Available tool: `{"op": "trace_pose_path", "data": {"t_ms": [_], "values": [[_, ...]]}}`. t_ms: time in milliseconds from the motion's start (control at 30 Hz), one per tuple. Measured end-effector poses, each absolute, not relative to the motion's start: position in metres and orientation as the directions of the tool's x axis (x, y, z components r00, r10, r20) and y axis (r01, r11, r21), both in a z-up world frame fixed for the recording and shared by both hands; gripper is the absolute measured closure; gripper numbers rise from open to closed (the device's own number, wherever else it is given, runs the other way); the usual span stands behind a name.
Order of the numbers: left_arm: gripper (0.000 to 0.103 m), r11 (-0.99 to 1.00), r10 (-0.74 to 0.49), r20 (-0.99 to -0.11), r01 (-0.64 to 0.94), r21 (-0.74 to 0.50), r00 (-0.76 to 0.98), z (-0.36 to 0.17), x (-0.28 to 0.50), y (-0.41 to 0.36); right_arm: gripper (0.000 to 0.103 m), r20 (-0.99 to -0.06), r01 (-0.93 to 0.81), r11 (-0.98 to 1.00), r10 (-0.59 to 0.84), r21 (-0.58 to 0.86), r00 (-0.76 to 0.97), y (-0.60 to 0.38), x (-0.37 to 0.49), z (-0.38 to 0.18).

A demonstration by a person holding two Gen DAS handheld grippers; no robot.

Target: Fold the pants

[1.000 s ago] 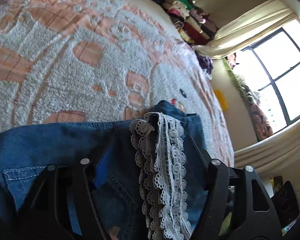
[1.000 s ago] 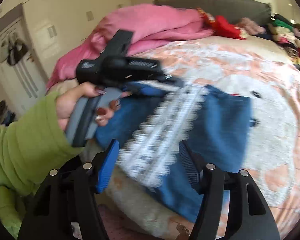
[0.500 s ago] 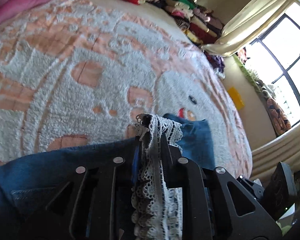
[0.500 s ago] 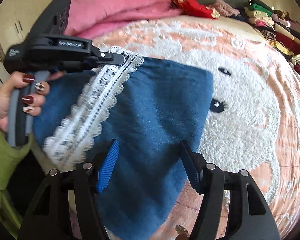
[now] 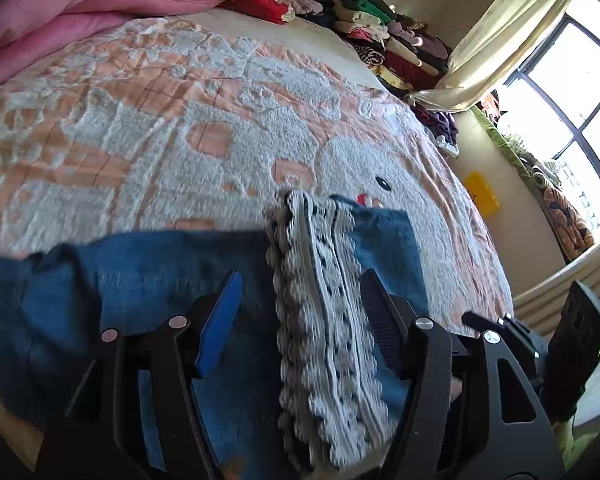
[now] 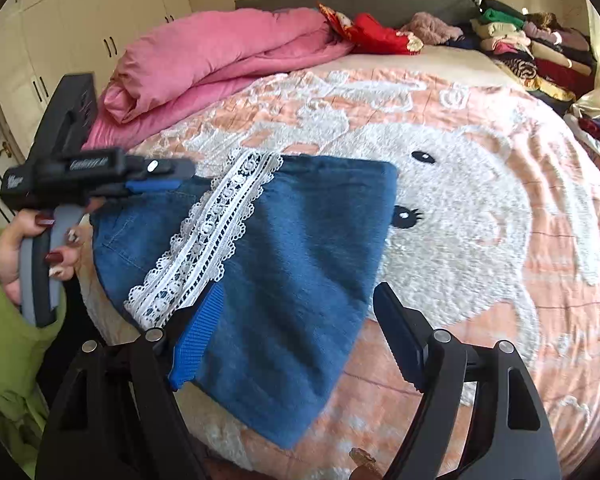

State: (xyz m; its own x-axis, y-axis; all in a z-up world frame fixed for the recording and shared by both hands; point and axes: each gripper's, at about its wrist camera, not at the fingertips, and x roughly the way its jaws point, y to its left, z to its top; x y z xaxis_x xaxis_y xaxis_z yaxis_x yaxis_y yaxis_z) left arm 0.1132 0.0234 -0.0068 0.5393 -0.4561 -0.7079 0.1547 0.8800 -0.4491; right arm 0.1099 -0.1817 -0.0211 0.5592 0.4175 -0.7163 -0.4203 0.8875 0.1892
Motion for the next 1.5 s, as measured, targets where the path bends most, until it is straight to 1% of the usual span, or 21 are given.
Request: {"op": "trace_pose_path", "data": {"t_ms": [100, 167, 200, 267, 400, 433, 467, 500, 533, 567, 600, 633, 667, 800, 867, 900, 967, 1000, 1200, 1333, 1500], "values": [[0.051, 0.882, -0.451, -0.716, 0.141, -0.45, 0.533, -0.007, 0.094, 0.027, 0.026, -0.697, -0.414, 0.885, 0.434, 0.213, 0.571, -0.19, 0.104, -0.017], [0.053, 0.868, -0.473, -0.718, 0.129, -0.48, 0.511, -0.011, 0.082, 0.029, 0.026, -0.69, -0.422, 0.876, 0.454, 0.231, 0.564, -0.193, 0.1, -0.016], [0.061, 0.856, -0.492, -0.716, 0.127, -0.501, 0.495, -0.013, 0.076, 0.03, 0.027, -0.688, -0.426, 0.874, 0.458, 0.233, 0.563, -0.194, 0.098, -0.016], [0.069, 0.846, -0.509, -0.722, 0.12, -0.519, 0.469, -0.019, 0.067, 0.029, 0.026, -0.688, -0.429, 0.874, 0.458, 0.23, 0.563, -0.193, 0.093, -0.016], [0.068, 0.836, -0.53, -0.74, 0.111, -0.537, 0.414, -0.036, 0.051, 0.022, 0.027, -0.69, -0.433, 0.872, 0.459, 0.229, 0.56, -0.191, 0.089, -0.018], [0.067, 0.838, -0.528, -0.746, 0.107, -0.535, 0.406, -0.039, 0.05, 0.02, 0.027, -0.69, -0.433, 0.873, 0.457, 0.225, 0.562, -0.189, 0.088, -0.018], [0.06, 0.838, -0.527, -0.752, 0.096, -0.537, 0.396, -0.044, 0.049, 0.018, 0.027, -0.691, -0.435, 0.873, 0.454, 0.219, 0.563, -0.188, 0.086, -0.018], [0.057, 0.832, -0.535, -0.754, 0.085, -0.547, 0.38, -0.049, 0.049, 0.016, 0.027, -0.69, -0.437, 0.873, 0.453, 0.215, 0.565, -0.187, 0.085, -0.018], [0.057, 0.829, -0.541, -0.754, 0.084, -0.554, 0.371, -0.053, 0.048, 0.014, 0.026, -0.69, -0.439, 0.873, 0.451, 0.211, 0.567, -0.186, 0.084, -0.018], [0.059, 0.824, -0.548, -0.752, 0.084, -0.56, 0.366, -0.055, 0.049, 0.012, 0.026, -0.691, -0.44, 0.874, 0.447, 0.205, 0.568, -0.185, 0.083, -0.019], [0.079, 0.817, -0.558, -0.747, 0.081, -0.571, 0.362, -0.059, 0.05, 0.01, 0.027, -0.695, -0.44, 0.875, 0.443, 0.2, 0.566, -0.185, 0.082, -0.02], [0.09, 0.815, -0.559, -0.748, 0.072, -0.575, 0.357, -0.062, 0.051, 0.009, 0.026, -0.7, -0.439, 0.877, 0.438, 0.195, 0.564, -0.184, 0.082, -0.022], [0.093, 0.815, -0.561, -0.749, 0.074, -0.575, 0.352, -0.063, 0.049, 0.008, 0.026, -0.71, -0.435, 0.88, 0.429, 0.191, 0.557, -0.183, 0.082, -0.025], [0.094, 0.83, -0.547, -0.748, 0.128, -0.543, 0.376, -0.048, 0.034, 0.009, 0.027, -0.713, -0.455, 0.87, 0.44, 0.189, 0.546, -0.177, 0.077, -0.024], [0.091, 0.863, -0.497, -0.778, 0.124, -0.49, 0.383, -0.049, 0.03, 0.011, 0.027, -0.705, -0.476, 0.861, 0.448, 0.177, 0.549, -0.171, 0.074, -0.022], [0.086, 0.872, -0.482, -0.786, 0.124, -0.473, 0.388, -0.05, 0.029, 0.011, 0.03, -0.706, -0.486, 0.858, 0.45, 0.17, 0.547, -0.167, 0.073, -0.021], [0.086, 0.879, -0.471, -0.793, 0.133, -0.458, 0.387, -0.053, 0.028, 0.007, 0.039, -0.723, -0.494, 0.856, 0.437, 0.152, 0.535, -0.156, 0.075, -0.025], [0.086, 0.886, -0.461, -0.798, 0.144, -0.441, 0.389, -0.052, 0.028, 0.005, 0.041, -0.73, -0.494, 0.857, 0.429, 0.144, 0.532, -0.154, 0.075, -0.026], [0.082, 0.91, -0.414, -0.816, 0.173, -0.376, 0.404, -0.05, 0.028, -0.001, 0.041, -0.762, -0.502, 0.855, 0.41, 0.13, 0.501, -0.146, 0.077, -0.039], [0.082, 0.911, -0.412, -0.817, 0.178, -0.372, 0.403, -0.05, 0.03, -0.002, 0.043, -0.838, -0.461, 0.883, 0.314, 0.086, 0.447, -0.15, 0.085, -0.066], [0.082, 0.913, -0.407, -0.819, 0.182, -0.364, 0.403, -0.05, 0.032, -0.005, 0.043, -0.831, -0.453, 0.883, 0.343, 0.126, 0.437, -0.158, 0.086, -0.073]]}}
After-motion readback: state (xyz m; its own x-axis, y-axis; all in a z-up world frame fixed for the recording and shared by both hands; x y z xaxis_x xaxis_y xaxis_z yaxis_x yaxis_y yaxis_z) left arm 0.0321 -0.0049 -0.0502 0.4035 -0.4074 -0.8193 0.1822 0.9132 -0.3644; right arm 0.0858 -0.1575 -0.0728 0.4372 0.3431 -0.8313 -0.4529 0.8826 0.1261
